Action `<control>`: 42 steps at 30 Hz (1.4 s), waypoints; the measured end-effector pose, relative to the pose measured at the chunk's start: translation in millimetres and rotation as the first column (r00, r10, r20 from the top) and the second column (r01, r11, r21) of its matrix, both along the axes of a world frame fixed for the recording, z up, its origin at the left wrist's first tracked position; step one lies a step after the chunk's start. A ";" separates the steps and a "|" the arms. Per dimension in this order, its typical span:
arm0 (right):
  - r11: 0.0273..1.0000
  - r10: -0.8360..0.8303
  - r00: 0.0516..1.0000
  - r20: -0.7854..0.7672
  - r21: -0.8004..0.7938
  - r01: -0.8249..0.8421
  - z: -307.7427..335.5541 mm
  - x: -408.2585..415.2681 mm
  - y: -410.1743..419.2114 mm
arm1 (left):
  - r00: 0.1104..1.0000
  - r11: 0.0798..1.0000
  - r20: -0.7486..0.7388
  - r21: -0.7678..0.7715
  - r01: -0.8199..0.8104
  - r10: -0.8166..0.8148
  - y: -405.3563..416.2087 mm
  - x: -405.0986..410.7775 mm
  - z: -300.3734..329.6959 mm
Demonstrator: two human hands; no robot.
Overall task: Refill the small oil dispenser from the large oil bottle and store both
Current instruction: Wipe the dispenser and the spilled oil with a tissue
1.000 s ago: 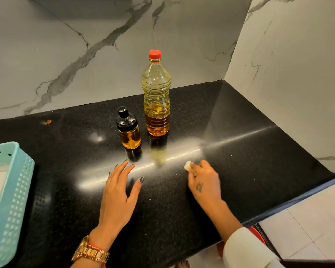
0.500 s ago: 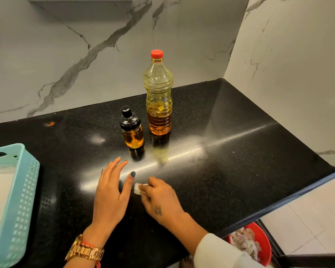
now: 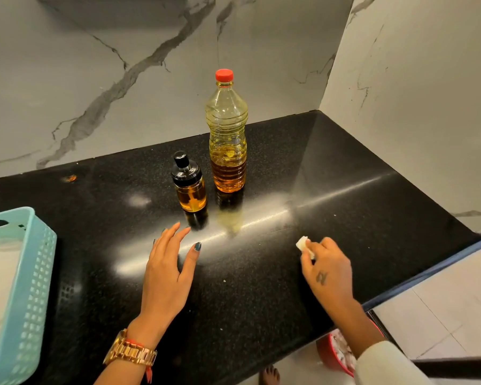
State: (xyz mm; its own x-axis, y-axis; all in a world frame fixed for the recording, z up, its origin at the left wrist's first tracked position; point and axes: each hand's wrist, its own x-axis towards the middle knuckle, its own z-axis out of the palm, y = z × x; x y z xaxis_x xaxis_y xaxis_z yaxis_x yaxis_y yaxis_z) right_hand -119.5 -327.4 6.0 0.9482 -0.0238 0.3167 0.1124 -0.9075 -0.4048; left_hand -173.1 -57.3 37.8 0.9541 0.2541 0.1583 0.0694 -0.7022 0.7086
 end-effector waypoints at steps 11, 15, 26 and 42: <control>0.882 0.464 0.886 0.004 0.095 -0.462 -5.0 -57.5 176.5 | 0.998 0.998 0.018 0.031 0.056 -0.056 17.6 -2.7 0.5; 0.824 0.561 0.828 -0.009 0.098 -0.558 -7.3 -69.7 168.0 | 0.996 0.995 0.022 0.049 0.083 -0.085 21.8 -3.4 -0.5; 0.990 0.097 0.995 -0.005 0.099 -0.096 -6.3 -25.6 32.5 | 0.983 0.983 0.035 0.048 0.176 -0.178 -13.5 3.7 0.3; 0.944 -0.012 1.000 0.022 0.329 0.004 8.7 -11.7 -76.6 | 0.977 0.974 0.048 0.103 0.201 -0.207 -148.6 29.9 -7.8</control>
